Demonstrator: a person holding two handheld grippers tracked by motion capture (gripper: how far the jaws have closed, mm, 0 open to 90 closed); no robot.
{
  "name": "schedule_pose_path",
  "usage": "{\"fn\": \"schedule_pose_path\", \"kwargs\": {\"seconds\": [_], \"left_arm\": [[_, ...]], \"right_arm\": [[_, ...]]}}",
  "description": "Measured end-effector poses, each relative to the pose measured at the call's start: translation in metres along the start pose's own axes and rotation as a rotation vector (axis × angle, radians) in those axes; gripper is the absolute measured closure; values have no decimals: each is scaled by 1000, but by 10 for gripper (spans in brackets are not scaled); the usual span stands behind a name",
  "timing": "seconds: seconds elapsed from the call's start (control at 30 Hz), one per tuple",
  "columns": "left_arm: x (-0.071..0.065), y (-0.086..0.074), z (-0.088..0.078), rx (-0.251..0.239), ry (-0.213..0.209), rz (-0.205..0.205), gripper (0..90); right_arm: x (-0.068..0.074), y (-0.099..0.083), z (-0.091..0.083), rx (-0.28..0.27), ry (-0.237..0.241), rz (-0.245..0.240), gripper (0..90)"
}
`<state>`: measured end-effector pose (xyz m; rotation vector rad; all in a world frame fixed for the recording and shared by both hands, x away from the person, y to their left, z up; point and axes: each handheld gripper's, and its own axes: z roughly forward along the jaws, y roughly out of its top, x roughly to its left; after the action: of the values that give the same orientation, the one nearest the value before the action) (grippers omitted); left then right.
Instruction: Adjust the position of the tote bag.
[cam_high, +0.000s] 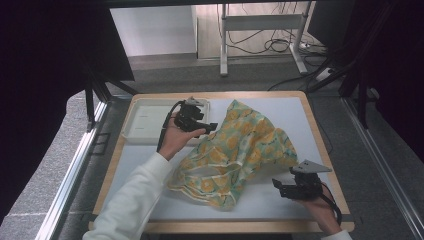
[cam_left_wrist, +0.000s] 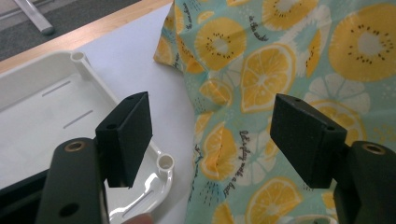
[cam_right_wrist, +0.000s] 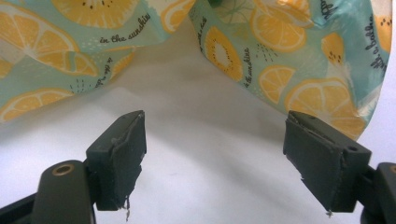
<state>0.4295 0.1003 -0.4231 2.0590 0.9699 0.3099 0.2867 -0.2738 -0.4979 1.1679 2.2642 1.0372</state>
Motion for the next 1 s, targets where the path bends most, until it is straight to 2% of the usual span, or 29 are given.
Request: {"fn": "schedule_pose_path", "kwargs": {"seconds": [0.47, 0.6, 0.77, 0.87, 1.0], "left_arm": [[0, 20, 21, 22, 19, 21, 299], [2, 26, 30, 27, -3, 28, 292], [6, 34, 39, 52, -1, 51, 284], [10, 42, 46, 49, 15, 36, 282], [16, 47, 52, 49, 8, 17, 271]], "right_arm": [[-1, -1, -1, -5, 4, 5, 213], [-2, -1, -1, -3, 2, 5, 214], [-2, -1, 0, -1, 4, 7, 213], [-2, -1, -1, 0, 4, 9, 214], [-2, -1, -1, 0, 2, 4, 213]]}}
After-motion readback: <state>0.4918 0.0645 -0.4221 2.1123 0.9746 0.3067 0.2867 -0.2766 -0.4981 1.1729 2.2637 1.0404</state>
